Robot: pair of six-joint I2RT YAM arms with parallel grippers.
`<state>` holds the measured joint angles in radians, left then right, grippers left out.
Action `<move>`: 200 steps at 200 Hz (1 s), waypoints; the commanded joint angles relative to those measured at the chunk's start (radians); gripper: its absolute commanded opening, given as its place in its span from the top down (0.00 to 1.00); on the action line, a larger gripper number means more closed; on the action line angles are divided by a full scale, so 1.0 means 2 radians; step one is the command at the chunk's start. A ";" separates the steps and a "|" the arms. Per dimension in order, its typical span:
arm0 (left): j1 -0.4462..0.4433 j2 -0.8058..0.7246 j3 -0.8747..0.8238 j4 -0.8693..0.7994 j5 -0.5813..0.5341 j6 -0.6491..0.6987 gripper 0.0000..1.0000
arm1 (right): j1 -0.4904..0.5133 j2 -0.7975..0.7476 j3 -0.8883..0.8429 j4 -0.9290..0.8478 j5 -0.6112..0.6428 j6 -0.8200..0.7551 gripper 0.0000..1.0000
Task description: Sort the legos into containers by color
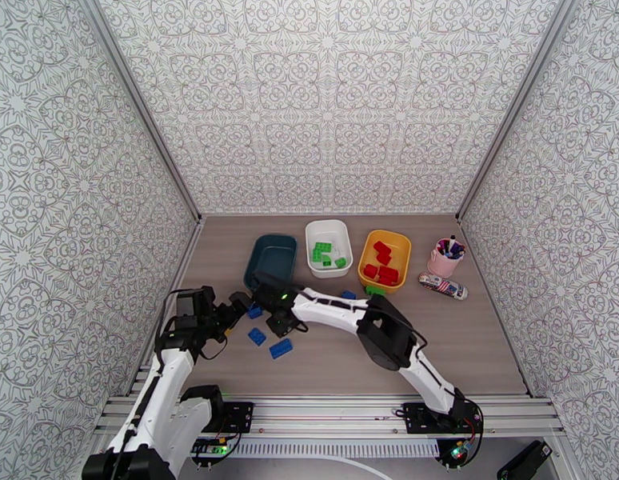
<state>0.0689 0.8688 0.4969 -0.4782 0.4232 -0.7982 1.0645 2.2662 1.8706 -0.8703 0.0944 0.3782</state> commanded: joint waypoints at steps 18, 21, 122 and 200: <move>-0.059 0.041 0.017 0.043 -0.015 -0.020 0.01 | -0.029 -0.081 -0.044 0.033 0.005 0.019 0.72; -0.064 0.043 0.019 0.045 -0.017 -0.021 0.01 | -0.031 -0.085 -0.048 0.035 0.004 0.019 0.72; -0.229 0.171 0.104 0.124 -0.059 -0.048 0.01 | -0.127 -0.202 -0.160 0.072 -0.019 0.047 0.72; -0.287 0.216 0.156 0.132 -0.081 -0.043 0.01 | -0.205 -0.184 -0.084 0.053 -0.023 0.066 0.71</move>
<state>-0.4957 1.2976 0.7761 -0.2298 0.2905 -0.8841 0.6846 1.8652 1.5986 -0.7506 0.0628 0.4870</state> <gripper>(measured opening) 0.990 0.335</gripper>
